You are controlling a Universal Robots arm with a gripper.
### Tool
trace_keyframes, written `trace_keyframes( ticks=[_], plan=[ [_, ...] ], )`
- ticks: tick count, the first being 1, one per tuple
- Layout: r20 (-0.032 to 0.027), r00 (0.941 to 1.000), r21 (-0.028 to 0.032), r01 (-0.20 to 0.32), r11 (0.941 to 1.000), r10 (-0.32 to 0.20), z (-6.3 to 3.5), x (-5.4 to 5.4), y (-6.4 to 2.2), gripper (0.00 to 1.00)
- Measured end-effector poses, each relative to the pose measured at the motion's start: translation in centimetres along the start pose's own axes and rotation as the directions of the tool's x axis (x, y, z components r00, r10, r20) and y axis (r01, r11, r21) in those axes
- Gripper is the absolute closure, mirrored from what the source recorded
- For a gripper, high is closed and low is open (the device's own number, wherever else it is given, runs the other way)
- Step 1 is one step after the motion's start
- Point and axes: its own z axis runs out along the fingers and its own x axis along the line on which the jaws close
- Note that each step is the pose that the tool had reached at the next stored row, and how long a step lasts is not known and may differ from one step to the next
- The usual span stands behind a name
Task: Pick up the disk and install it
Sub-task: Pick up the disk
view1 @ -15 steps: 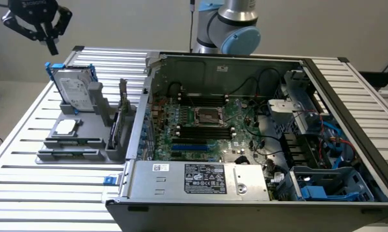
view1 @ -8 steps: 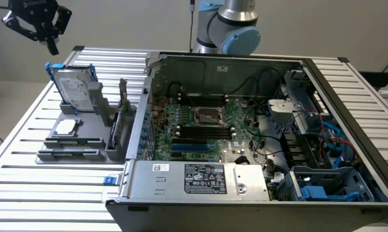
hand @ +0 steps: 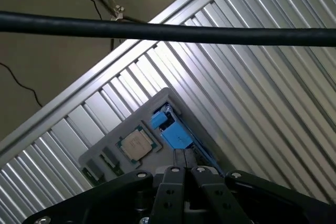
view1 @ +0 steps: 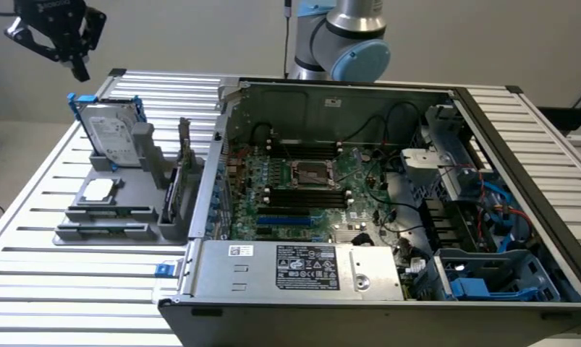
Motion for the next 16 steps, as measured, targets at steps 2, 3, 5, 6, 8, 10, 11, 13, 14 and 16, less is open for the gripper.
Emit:
trace_keyframes(
  ticks=[2,3,5,6,8,10,11,13,14,16],
  plan=[
    [0.0019,0.9998,-0.0039,0.021,0.9998,-0.021,0.00,0.00,0.01,0.89],
    [0.0019,0.9995,-0.0055,0.031,0.9995,-0.031,0.01,0.00,0.01,0.89],
    [0.0014,0.9986,-0.0082,0.052,0.9986,-0.052,0.02,0.00,0.00,0.89],
    [0.0010,0.9980,-0.0094,0.063,0.9980,-0.063,0.03,0.00,0.00,0.89],
    [0.0002,0.9964,-0.0119,0.085,0.9963,-0.085,0.05,0.00,0.00,0.89],
    [-0.0010,0.9942,-0.0145,0.107,0.9941,-0.107,0.05,0.00,0.00,0.89],
    [-0.0014,0.9930,-0.0157,0.118,0.9929,-0.118,0.06,0.00,0.00,0.89],
    [-0.0024,0.9902,-0.0181,0.140,0.9901,-0.140,0.07,0.00,0.00,0.89],
    [-0.0029,0.9885,-0.0194,0.151,0.9884,-0.151,0.08,0.00,0.00,0.89],
    [-0.0038,0.9850,-0.0217,0.173,0.9848,-0.173,0.10,0.00,0.00,0.89]
  ],
)
